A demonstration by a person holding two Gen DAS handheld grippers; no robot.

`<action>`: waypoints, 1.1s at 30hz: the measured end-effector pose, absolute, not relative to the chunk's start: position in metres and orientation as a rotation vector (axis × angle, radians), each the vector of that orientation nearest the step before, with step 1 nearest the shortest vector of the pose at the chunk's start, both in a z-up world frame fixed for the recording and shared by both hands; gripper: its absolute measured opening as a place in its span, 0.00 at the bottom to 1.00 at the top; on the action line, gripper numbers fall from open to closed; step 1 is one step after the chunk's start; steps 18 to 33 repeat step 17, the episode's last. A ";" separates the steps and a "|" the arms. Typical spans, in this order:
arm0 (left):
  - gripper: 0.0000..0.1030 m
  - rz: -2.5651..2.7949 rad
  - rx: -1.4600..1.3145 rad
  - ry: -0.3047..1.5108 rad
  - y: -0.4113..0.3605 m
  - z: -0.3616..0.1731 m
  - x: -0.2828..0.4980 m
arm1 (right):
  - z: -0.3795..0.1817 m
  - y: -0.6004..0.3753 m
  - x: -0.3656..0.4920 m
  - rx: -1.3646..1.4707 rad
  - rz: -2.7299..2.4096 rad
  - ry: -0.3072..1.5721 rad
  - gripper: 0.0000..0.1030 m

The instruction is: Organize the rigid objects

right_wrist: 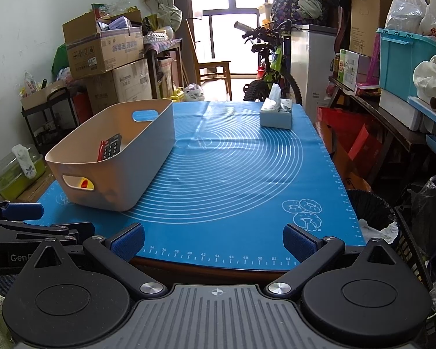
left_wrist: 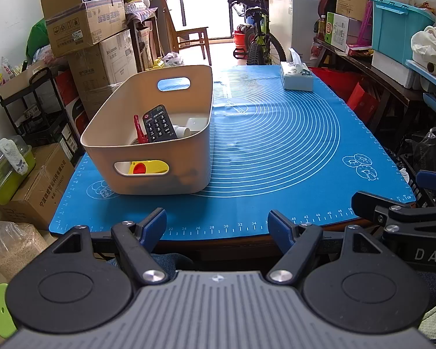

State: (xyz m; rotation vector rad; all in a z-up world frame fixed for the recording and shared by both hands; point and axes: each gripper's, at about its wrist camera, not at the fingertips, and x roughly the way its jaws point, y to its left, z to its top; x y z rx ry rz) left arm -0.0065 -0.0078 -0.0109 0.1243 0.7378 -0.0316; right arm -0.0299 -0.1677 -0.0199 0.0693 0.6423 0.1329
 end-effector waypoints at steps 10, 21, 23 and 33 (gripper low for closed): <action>0.75 -0.033 0.123 0.736 -0.007 -0.010 -0.007 | -0.020 -0.168 -0.030 0.068 0.132 0.643 0.97; 0.75 -0.033 0.121 0.733 -0.007 -0.009 -0.007 | -0.020 -0.168 -0.030 0.068 0.132 0.643 0.97; 0.75 -0.033 0.121 0.733 -0.007 -0.009 -0.007 | -0.020 -0.168 -0.030 0.068 0.132 0.643 0.97; 0.75 -0.033 0.121 0.733 -0.007 -0.009 -0.007 | -0.020 -0.168 -0.030 0.068 0.132 0.643 0.97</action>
